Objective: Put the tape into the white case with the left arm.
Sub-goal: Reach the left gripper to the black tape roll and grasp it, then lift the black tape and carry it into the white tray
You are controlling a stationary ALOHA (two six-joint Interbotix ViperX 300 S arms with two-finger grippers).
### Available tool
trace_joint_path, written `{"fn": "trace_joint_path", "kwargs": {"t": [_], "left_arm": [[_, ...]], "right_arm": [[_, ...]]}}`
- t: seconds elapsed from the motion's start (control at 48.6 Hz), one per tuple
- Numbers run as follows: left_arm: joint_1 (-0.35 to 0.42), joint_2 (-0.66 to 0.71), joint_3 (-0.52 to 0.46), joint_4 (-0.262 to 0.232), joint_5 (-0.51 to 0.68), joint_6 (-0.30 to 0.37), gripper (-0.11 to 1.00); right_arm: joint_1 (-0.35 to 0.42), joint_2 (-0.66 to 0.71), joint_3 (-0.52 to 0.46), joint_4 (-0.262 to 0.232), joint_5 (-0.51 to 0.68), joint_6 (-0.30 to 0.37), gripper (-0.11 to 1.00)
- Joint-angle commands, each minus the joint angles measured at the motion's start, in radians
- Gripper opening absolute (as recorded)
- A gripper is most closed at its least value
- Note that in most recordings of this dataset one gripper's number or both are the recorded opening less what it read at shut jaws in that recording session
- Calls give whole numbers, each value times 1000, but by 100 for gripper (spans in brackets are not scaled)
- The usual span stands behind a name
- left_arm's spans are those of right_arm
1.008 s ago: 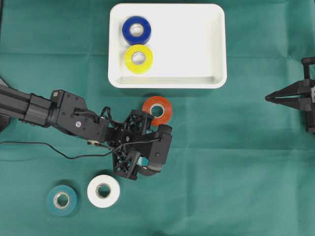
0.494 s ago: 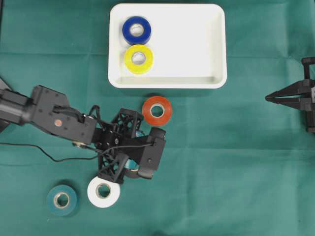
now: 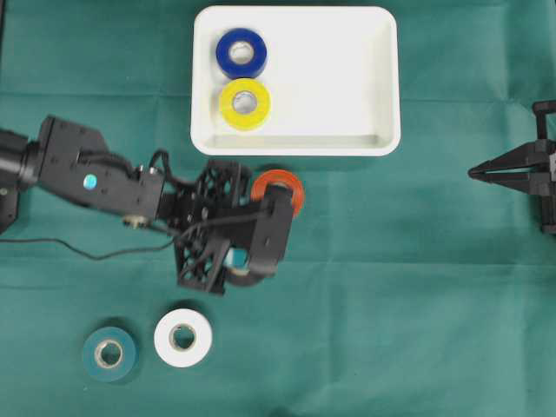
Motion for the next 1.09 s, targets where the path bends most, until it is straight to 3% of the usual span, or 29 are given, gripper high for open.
{"fn": "trace_joint_path", "kwargs": {"t": [0.0,0.453,0.782,1.07], "left_arm": [[46,-26,-28,3,-3,2,25],[256,-23,-57,5,-74,5,25],[350,52,-107,5,-123,150,25],[387,121,-176,5,-124,181,25]], "right_arm": [[-2,5,-11,0,-9,3,-9],[-2,5,-9,0,-9,3,-9],[-2,6,-9,0,-9,3,-9],[-2,5,-9,0,-9,3,-9]]}}
